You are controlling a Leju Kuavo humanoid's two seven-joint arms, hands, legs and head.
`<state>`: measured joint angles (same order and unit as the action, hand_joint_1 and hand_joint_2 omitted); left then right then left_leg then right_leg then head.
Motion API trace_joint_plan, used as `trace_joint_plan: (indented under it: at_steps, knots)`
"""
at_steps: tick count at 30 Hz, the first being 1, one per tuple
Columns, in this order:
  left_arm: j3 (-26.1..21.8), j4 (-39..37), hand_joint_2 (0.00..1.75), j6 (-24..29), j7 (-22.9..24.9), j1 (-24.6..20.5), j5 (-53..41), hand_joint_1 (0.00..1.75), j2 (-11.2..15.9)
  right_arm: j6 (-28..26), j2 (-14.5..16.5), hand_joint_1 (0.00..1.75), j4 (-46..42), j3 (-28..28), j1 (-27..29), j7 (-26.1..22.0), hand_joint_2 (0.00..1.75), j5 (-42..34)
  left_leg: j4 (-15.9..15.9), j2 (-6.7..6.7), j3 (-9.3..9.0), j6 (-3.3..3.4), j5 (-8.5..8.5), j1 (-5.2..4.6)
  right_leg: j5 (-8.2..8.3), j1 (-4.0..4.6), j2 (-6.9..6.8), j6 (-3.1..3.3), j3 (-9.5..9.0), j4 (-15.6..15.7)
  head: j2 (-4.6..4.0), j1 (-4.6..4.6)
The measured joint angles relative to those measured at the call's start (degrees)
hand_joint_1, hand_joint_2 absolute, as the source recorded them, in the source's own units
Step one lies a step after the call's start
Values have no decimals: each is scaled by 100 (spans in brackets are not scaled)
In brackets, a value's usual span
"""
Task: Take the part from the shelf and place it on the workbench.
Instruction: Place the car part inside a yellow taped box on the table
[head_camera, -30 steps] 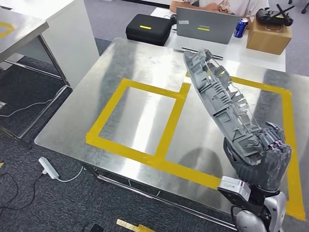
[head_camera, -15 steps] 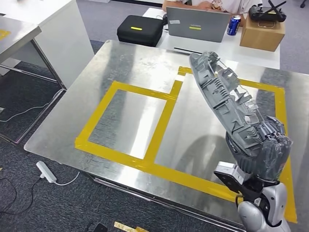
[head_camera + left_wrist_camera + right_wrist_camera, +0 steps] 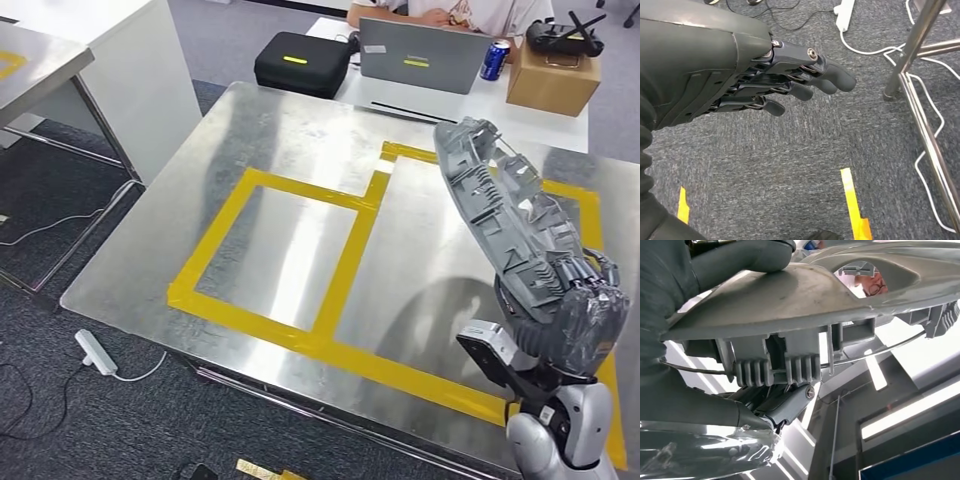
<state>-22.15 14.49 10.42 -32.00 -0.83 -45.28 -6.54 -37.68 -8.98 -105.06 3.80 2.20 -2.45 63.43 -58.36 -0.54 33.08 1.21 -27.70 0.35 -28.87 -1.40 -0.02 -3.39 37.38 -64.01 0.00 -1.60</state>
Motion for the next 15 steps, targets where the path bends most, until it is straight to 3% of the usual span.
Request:
trace_joint_plan:
  at_steps: [1, 3, 5, 7, 10, 11, 12, 13, 15]
  knots:
    - [10, 0, 87, -11, -6, -2, 15, 0, 4, -2, 0, 175, 5, -18, -2, 35, 175, 114, -17, -2, -2, -31, -16, -9, 82, -3, 8, 19, -154, 283, 0, -1]
    - [22, 0, 0, 16, -6, -1, 61, 0, 13, -5, 1, 175, 28, -67, 5, 154, 175, 508, -29, -5, 2, -79, -25, -29, 70, 18, 30, 87, -267, 455, 0, 9]
    - [24, 0, 0, 109, 34, 8, 94, 0, 14, 8, 1, 175, 70, -120, 23, 353, 175, 1120, -27, -4, -3, -120, -35, -23, 84, 27, 37, 171, -280, 467, 0, 19]
    - [26, 0, 0, 191, 77, 13, 104, 0, 12, 45, -7, 175, 127, -152, 25, 568, 175, 1724, -193, 0, 60, -163, -181, -12, 90, 20, 30, 243, -292, 480, 0, 28]
    - [29, 0, 0, 221, 112, 18, 111, 0, 11, 116, -50, 175, 253, -165, 6, 778, 175, 2228, -1189, 5, 520, -189, -688, -10, 82, 32, 18, 309, -302, 486, 0, 41]
    - [29, 0, 0, 223, 122, 23, 114, 0, 11, 159, -73, 175, 308, -163, 0, 834, 175, 2324, -1493, 6, 669, -183, -777, -10, 78, 43, 18, 318, -306, 486, 0, 40]
    - [30, 0, 0, 224, 126, 27, 120, 0, 11, 212, -101, 175, 369, -161, -4, 887, 175, 2402, -1613, 6, 739, -168, -751, -13, 74, 56, 20, 323, -313, 485, 0, 40]
    - [31, 0, 0, 224, 130, 27, 126, 0, 11, 267, -133, 175, 431, -157, -7, 934, 175, 2467, -1517, 6, 707, -141, -614, -18, 71, 69, 23, 328, -324, 485, 0, 41]
    - [33, 0, 0, 225, 131, 20, 137, 0, 11, 334, -189, 175, 532, -150, -12, 989, 175, 2535, -863, 5, 417, -55, -203, -44, 63, 92, 27, 333, -351, 486, 0, 39]
